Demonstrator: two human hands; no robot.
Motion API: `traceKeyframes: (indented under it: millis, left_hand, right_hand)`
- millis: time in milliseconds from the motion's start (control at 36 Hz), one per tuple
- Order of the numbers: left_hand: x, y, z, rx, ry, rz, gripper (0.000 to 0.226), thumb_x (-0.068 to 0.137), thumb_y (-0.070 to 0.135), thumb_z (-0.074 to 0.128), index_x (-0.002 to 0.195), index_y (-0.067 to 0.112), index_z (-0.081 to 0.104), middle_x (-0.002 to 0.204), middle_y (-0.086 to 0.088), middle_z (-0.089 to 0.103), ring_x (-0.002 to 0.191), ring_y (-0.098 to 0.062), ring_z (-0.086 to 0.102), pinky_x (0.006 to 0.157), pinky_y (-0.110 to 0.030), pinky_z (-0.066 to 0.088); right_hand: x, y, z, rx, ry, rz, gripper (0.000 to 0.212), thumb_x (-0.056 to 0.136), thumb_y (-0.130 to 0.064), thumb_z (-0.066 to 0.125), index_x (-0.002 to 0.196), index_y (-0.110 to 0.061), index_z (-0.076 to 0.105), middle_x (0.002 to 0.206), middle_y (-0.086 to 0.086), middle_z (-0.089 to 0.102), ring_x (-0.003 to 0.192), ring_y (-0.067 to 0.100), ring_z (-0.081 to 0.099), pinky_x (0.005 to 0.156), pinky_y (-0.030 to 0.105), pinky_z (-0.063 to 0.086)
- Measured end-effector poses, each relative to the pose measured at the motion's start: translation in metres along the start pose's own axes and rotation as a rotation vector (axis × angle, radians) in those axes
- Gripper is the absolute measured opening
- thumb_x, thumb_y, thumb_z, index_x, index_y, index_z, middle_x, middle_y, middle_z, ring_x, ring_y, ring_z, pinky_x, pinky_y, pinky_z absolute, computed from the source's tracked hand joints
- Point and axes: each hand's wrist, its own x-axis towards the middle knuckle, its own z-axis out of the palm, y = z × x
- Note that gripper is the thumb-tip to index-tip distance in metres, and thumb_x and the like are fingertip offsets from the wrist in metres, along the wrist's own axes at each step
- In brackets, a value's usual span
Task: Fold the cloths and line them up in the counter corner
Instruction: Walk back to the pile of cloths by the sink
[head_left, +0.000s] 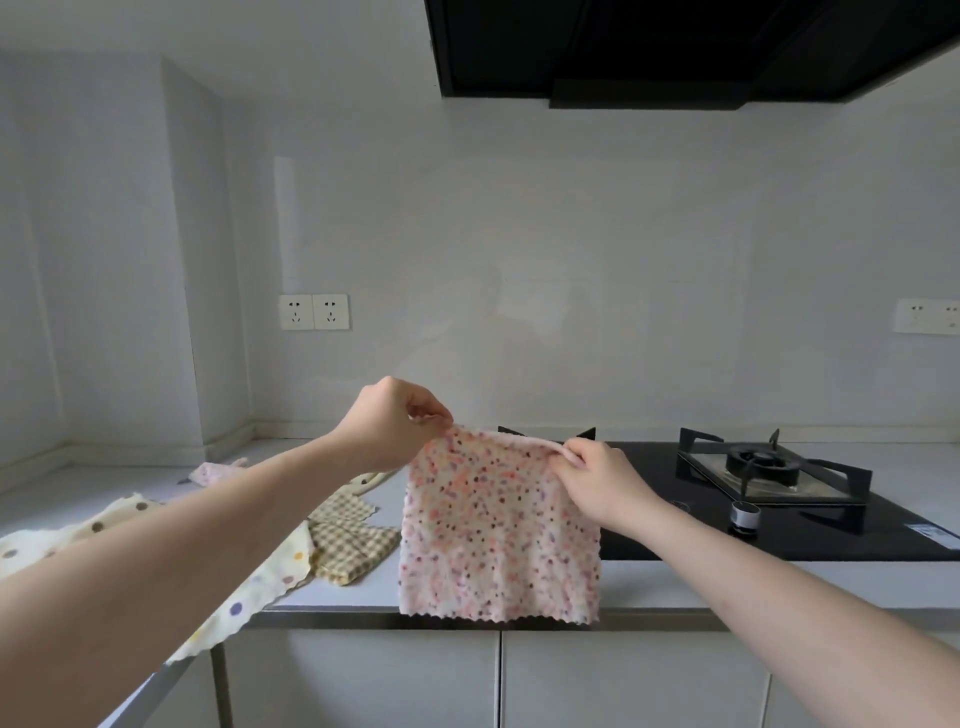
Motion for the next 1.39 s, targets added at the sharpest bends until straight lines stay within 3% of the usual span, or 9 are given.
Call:
traceKeyframes:
  millis: [111,222,306,417,806,972,1083,1278,1389]
  left_hand:
    - [0.008,-0.002,0.011,-0.046,-0.011,-0.038,0.01,0.09,0.025,0.072,0.086,0.031,0.079,0.09,0.012,0.074,0.09,-0.003,0.064,0.069,-0.011,0.041]
    - [0.015,-0.001,0.02,-0.096,-0.008,-0.045,0.01,0.09,0.028,0.072,0.083,0.033,0.078,0.084,0.015,0.073,0.083,-0.001,0.064,0.058,-0.003,0.039]
    - [0.021,0.001,0.025,-0.144,-0.002,-0.032,0.009,0.089,0.032,0.072,0.083,0.032,0.079,0.083,0.014,0.074,0.082,-0.005,0.068,0.062,-0.011,0.047]
    - [0.022,0.006,0.027,-0.174,-0.007,0.014,0.008,0.09,0.034,0.072,0.085,0.033,0.079,0.084,0.015,0.074,0.081,-0.002,0.066,0.066,-0.014,0.046]
    - [0.012,-0.006,0.006,-0.041,0.047,0.037,0.008,0.091,0.031,0.072,0.09,0.027,0.08,0.083,0.015,0.07,0.072,0.007,0.058,0.06,-0.002,0.036]
    - [0.014,-0.011,0.004,-0.019,0.062,0.001,0.017,0.094,0.038,0.068,0.092,0.024,0.077,0.087,0.012,0.069,0.083,-0.006,0.06,0.064,-0.014,0.04]
    - [0.021,-0.015,0.005,-0.011,0.061,-0.062,0.024,0.094,0.043,0.066,0.089,0.021,0.074,0.079,0.008,0.065,0.063,-0.009,0.055,0.052,-0.02,0.038]
    - [0.036,-0.03,0.025,0.017,0.01,-0.175,0.032,0.095,0.047,0.064,0.093,0.017,0.075,0.093,-0.001,0.071,0.091,-0.022,0.064,0.077,-0.033,0.051]
    - [0.043,-0.046,0.042,0.007,0.034,-0.24,0.035,0.092,0.049,0.067,0.084,0.016,0.074,0.083,-0.001,0.07,0.08,-0.021,0.062,0.064,-0.029,0.046]
  right_hand:
    - [0.013,0.005,0.008,0.043,-0.032,0.03,0.048,0.1,-0.052,0.048,0.069,-0.017,0.039,0.062,-0.004,0.041,0.056,0.013,0.038,0.056,0.031,0.028]
    - [0.02,0.009,0.018,0.037,-0.022,0.01,0.064,0.074,-0.077,0.067,0.068,-0.019,0.042,0.06,-0.01,0.043,0.054,0.01,0.039,0.056,0.028,0.031]
    - [0.026,0.013,0.023,0.009,0.012,-0.016,0.048,0.072,-0.062,0.074,0.071,-0.021,0.049,0.063,-0.008,0.054,0.056,0.012,0.047,0.055,0.036,0.038]
    - [0.028,0.014,0.029,-0.118,0.017,-0.058,0.01,0.078,-0.036,0.057,0.07,-0.032,0.053,0.065,-0.01,0.063,0.067,0.016,0.059,0.064,0.042,0.052]
    - [0.025,0.007,-0.001,-0.006,0.066,-0.124,0.03,0.099,-0.022,0.047,0.078,-0.001,0.05,0.063,0.003,0.045,0.061,0.017,0.04,0.059,0.034,0.026]
    - [0.022,0.008,-0.014,-0.065,0.091,-0.202,0.028,0.098,-0.025,0.051,0.074,-0.01,0.054,0.067,0.011,0.056,0.062,0.021,0.048,0.057,0.034,0.032]
    - [0.024,0.016,-0.02,-0.177,0.061,-0.201,0.016,0.094,-0.024,0.053,0.08,-0.026,0.061,0.062,-0.003,0.063,0.058,0.019,0.055,0.053,0.032,0.037]
    - [0.048,0.038,-0.011,0.104,-0.065,0.086,0.015,0.098,-0.02,0.057,0.088,-0.017,0.068,0.074,-0.004,0.066,0.068,0.011,0.056,0.059,0.024,0.042]
    - [0.059,0.054,0.001,0.305,-0.237,0.302,0.017,0.1,-0.018,0.054,0.088,-0.011,0.064,0.069,0.001,0.061,0.062,0.014,0.057,0.057,0.026,0.051]
